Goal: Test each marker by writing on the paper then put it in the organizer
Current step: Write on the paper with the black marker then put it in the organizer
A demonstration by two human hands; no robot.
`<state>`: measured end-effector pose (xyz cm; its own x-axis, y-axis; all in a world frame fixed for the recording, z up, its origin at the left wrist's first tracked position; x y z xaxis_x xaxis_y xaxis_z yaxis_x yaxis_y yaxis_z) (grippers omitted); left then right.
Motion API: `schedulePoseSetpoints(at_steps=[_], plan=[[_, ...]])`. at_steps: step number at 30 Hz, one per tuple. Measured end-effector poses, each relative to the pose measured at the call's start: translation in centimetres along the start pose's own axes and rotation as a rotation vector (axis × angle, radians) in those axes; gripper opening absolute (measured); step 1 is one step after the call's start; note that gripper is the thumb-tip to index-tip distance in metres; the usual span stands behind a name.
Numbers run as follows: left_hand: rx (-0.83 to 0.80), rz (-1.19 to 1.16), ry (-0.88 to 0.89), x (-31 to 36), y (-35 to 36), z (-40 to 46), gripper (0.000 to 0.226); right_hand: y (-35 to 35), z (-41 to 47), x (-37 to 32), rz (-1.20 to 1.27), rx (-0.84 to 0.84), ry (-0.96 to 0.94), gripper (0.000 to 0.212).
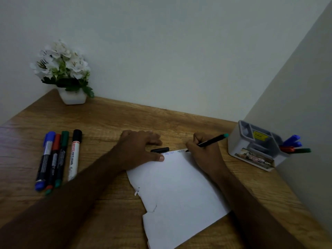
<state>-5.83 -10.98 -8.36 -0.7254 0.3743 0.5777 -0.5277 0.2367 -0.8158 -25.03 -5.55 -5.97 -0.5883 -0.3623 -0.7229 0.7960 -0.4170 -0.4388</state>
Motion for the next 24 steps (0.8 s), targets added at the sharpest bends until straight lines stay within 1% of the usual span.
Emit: schedulePoseSetpoints(at_steps=[4,7,12,16,21,24], plan=[[0.000,0.003,0.004,0.11,-0.01,-0.08,0.071,-0.14,-0.08,0.06,0.005,0.013,0.008,0.034],[0.004,0.003,-0.003,0.08,-0.07,-0.07,0.071,0.06,0.01,-0.03,-0.013,-0.007,0.001,0.034],[0.000,0.018,-0.004,0.15,-0.10,-0.12,0.071,-0.29,-0.06,0.20,-0.004,0.022,0.019,0.035],[0.003,0.020,-0.002,0.16,-0.09,-0.10,0.072,-0.08,0.00,0.18,-0.031,-0.006,-0.001,0.035],[0.006,0.003,0.007,0.05,-0.10,-0.06,0.071,-0.46,0.02,0.19,-0.027,0.041,0.009,0.034],[0.002,0.009,0.004,0.00,0.00,0.04,0.071,-0.23,-0.03,0.06,-0.023,0.019,-0.001,0.033]])
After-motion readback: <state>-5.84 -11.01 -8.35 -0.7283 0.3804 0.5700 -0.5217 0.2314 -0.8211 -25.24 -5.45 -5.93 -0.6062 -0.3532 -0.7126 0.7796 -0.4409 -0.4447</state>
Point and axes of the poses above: each hand's wrist, its own z-axis towards the middle knuckle, its own y-axis out of the palm, x = y × z, the point moved 8 cm from there along z, towards the middle knuckle, and after that the axes turned 14 degrees about -y, right-handed, at the moved point
